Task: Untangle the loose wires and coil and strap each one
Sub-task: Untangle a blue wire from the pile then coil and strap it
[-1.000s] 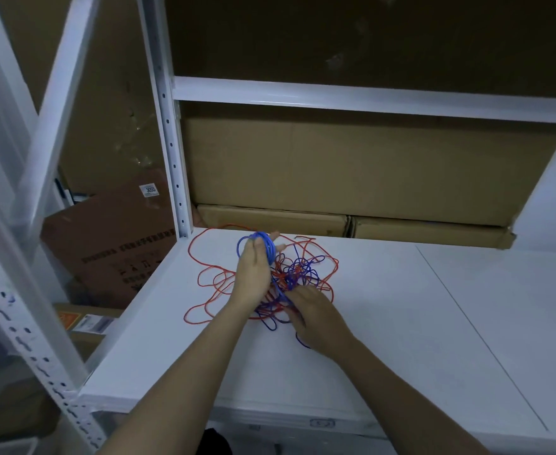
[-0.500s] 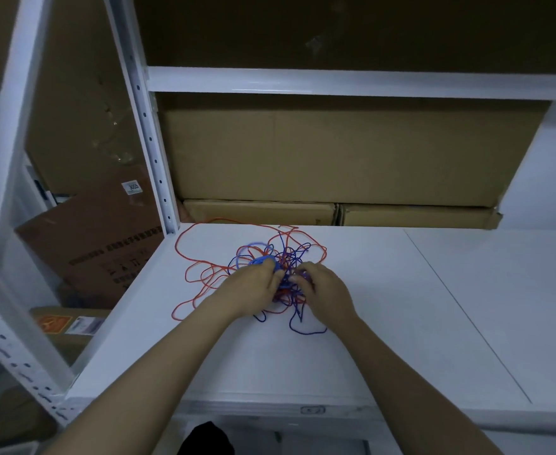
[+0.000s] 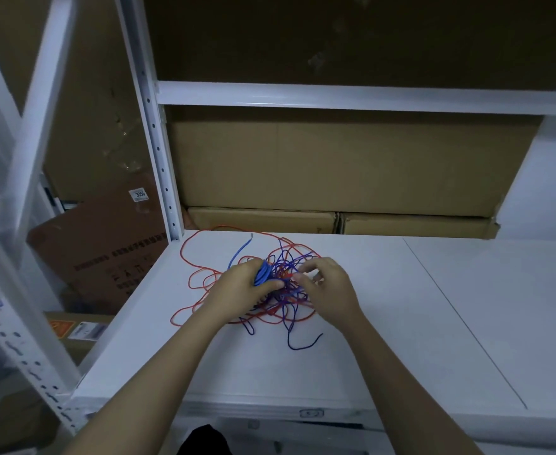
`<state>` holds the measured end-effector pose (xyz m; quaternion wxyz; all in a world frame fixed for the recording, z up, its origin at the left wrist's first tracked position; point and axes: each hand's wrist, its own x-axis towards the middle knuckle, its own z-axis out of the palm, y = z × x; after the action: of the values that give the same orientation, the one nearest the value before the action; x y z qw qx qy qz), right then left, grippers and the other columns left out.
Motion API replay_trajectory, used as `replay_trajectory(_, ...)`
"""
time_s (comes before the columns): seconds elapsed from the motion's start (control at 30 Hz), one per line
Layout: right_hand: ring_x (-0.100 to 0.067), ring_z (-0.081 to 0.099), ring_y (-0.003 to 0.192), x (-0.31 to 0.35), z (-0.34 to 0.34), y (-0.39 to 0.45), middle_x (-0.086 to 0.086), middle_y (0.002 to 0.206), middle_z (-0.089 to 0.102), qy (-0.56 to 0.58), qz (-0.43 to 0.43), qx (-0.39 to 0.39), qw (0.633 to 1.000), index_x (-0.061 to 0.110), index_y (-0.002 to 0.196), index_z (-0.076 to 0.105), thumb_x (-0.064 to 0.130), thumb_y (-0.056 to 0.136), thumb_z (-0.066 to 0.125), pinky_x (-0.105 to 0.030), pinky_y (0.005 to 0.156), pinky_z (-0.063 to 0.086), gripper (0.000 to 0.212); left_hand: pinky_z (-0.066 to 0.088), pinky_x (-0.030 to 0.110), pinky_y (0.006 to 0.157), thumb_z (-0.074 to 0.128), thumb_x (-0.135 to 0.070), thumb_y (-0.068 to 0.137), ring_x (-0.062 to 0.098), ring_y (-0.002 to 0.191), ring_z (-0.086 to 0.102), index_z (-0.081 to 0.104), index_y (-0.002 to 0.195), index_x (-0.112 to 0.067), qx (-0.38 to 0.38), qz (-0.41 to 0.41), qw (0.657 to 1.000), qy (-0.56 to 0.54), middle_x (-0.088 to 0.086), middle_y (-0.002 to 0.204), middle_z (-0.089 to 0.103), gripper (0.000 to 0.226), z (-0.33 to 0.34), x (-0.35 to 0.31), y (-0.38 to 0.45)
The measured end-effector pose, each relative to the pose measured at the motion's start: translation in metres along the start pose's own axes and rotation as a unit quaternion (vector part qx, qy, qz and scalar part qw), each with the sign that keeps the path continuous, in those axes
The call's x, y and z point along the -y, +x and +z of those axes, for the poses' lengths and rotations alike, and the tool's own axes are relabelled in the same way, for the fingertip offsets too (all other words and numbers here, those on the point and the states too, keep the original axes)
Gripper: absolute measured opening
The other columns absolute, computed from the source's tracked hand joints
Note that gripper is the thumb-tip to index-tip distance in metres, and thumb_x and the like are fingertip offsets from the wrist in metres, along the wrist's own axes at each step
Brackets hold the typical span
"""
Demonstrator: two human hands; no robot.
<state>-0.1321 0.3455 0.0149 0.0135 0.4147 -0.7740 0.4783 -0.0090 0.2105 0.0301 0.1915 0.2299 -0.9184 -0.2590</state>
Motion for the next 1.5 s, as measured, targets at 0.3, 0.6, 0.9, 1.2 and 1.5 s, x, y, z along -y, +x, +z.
replay_trajectory(0.3, -0.013, 0.065, 0.078, 0.019, -0.019, 0.018, -0.001, 0.085, 0.07, 0.1, 0.044, 0.053, 0.993, 0.018, 0.095, 0.069, 0.01, 0.093, 0.057, -0.026, 0.074, 0.052, 0.014, 0.043, 0.032, 0.062, 0.06, -0.034, 0.093, 0.011, 0.064, 0.058, 0.052, 0.082, -0.009, -0.058, 0.001, 0.991, -0.118, -0.006, 0.066, 0.063, 0.028, -0.023, -0.017, 0.012)
replay_trajectory(0.6, -0.027, 0.054, 0.098, 0.056, -0.055, 0.082, -0.007, 0.101, 0.055, -0.149, -0.021, -0.172, 0.974, 0.015, 0.107, 0.07, 0.035, 0.088, 0.066, -0.03, 0.067, 0.037, 0.028, 0.031, 0.031, 0.055, 0.055, -0.033, 0.096, 0.014, 0.055, 0.041, 0.051, 0.085, -0.003, -0.119, 0.034, 0.983, -0.134, 0.003, 0.065, 0.049, 0.033, -0.061, -0.04, 0.053)
replay_trajectory(0.9, -0.025, 0.048, 0.113, 0.058, -0.011, 0.058, -0.005, 0.124, 0.036, 0.068, -0.007, -0.17, 0.983, 0.009, 0.125, 0.043, 0.026, 0.079, 0.077, -0.025, 0.091, 0.04, 0.06, 0.038, 0.014, 0.053, 0.054, -0.025, 0.097, -0.003, 0.05, 0.053, 0.056, 0.083, -0.01, -0.161, 0.069, 0.968, -0.177, -0.006, 0.061, 0.063, 0.021, -0.061, -0.047, 0.067)
replay_trajectory(1.2, -0.023, 0.058, 0.078, 0.109, -0.048, 0.147, -0.011, 0.079, 0.063, 0.28, 0.121, -0.143, 0.942, 0.013, 0.072, 0.057, -0.013, 0.084, 0.055, -0.035, 0.072, 0.05, 0.028, 0.033, 0.008, 0.047, 0.053, -0.02, 0.098, -0.007, 0.047, 0.049, 0.058, 0.087, -0.004, -0.217, 0.113, 0.955, -0.165, 0.001, 0.07, 0.065, 0.02, -0.123, -0.086, 0.097)
replay_trajectory(1.5, -0.013, 0.05, 0.067, 0.134, -0.103, 0.198, 0.003, 0.081, 0.054, 0.181, -0.043, -0.221, 0.957, 0.004, 0.1, 0.059, 0.0, 0.099, 0.035, -0.021, 0.063, 0.046, 0.024, 0.052, 0.04, 0.072, 0.05, -0.034, 0.098, 0.028, 0.081, 0.063, 0.052, 0.094, -0.005, -0.284, 0.055, 0.957, 0.014, 0.01, 0.085, 0.067, 0.029, -0.181, -0.082, 0.119)
